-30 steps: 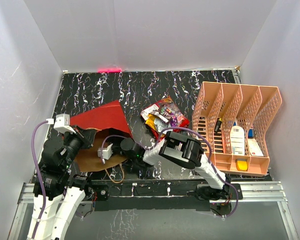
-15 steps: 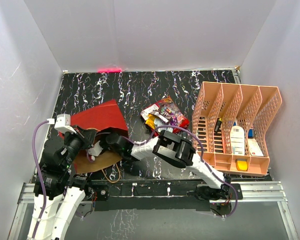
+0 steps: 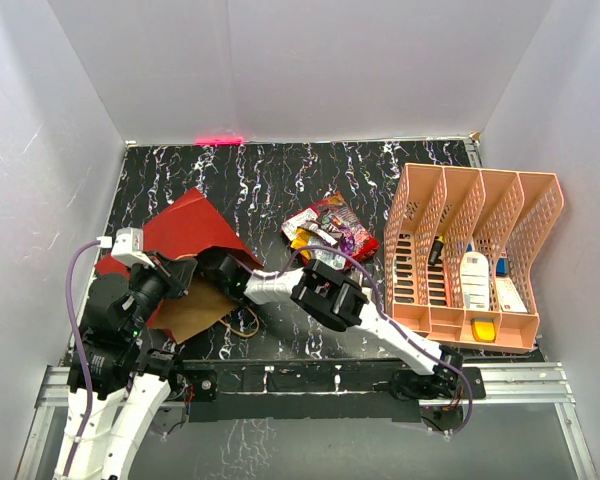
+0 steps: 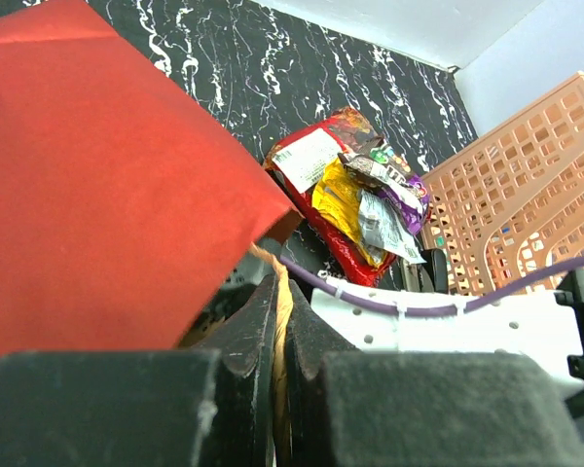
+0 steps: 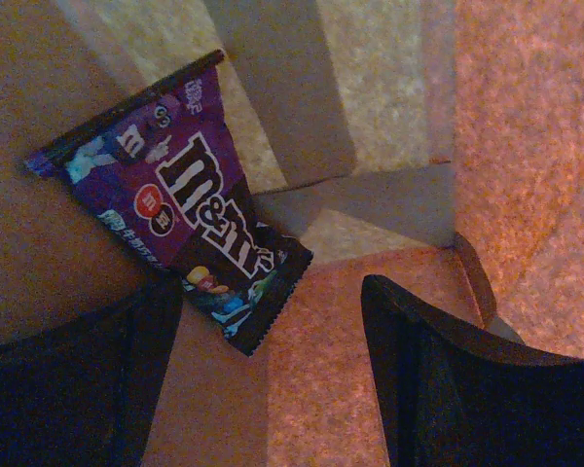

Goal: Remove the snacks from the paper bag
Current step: Take out the snack from the paper bag.

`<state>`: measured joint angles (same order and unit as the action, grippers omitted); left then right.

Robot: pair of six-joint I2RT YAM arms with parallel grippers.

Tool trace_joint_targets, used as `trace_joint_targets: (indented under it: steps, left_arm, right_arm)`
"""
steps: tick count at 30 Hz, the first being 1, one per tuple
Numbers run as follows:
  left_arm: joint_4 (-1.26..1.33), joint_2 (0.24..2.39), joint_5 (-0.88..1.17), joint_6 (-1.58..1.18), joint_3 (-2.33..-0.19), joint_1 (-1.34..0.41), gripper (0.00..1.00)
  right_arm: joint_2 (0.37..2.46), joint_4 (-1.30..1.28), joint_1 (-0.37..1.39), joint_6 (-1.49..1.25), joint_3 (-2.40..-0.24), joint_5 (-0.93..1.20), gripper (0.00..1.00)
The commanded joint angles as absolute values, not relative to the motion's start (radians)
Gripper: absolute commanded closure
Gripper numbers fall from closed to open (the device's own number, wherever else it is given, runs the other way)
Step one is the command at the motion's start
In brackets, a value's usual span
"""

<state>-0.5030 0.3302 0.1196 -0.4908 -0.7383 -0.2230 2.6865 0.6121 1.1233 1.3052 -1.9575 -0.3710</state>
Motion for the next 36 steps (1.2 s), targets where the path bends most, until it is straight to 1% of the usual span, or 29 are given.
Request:
trace_joint_targets:
  steps: [1, 4, 5, 6, 8, 11, 16, 19, 22, 30, 36]
  left_arm:
    - [-0.470, 0.329, 0.150, -0.480, -0.738, -0.232, 1.00]
    - [-0.474, 0.335, 0.148, -0.480, -0.739, -0.234, 1.00]
    - [-0.474, 0.337, 0.148, -0.480, -0.739, -0.235, 1.00]
    - [-0.475, 0.340, 0.148, -0.480, -0.741, -0.236, 1.00]
    - [-0.478, 0.346, 0.143, -0.480, -0.743, -0.239, 1.00]
    - [-0.482, 0.357, 0.139, -0.481, -0.744, -0.240, 1.00]
    - [-0.489, 0.360, 0.115, -0.485, -0.748, -0.240, 1.00]
    - [-0.492, 0.363, 0.106, -0.486, -0.748, -0.240, 1.00]
    - [-0.495, 0.369, 0.101, -0.486, -0.750, -0.240, 1.00]
    - [-0.499, 0.369, 0.088, -0.491, -0.750, -0.239, 1.00]
    - [-0.498, 0.374, 0.087, -0.491, -0.751, -0.236, 1.00]
  right_arm:
    - [2.739, 0.640, 1.074, 1.284, -2.036, -0.292, 0.25]
    - [2.767, 0.644, 1.057, 1.279, -2.088, -0.223, 0.30]
    - [2.777, 0.639, 1.053, 1.277, -2.106, -0.211, 0.33]
    - [2.785, 0.639, 1.051, 1.276, -2.123, -0.203, 0.40]
    - [2.795, 0.640, 1.047, 1.273, -2.140, -0.181, 0.43]
    - [2.800, 0.626, 1.043, 1.269, -2.158, -0.168, 0.52]
    - [2.767, 0.658, 1.046, 1.260, -2.132, -0.208, 0.77]
    - [2.714, 0.715, 1.053, 1.239, -2.072, -0.211, 0.87]
    - [2.659, 0.748, 1.067, 1.206, -2.006, -0.224, 0.92]
    - [2.415, 0.939, 1.137, 1.124, -1.609, -0.281, 0.93]
    - [2.213, 1.010, 1.218, 0.991, -1.293, -0.317, 0.93]
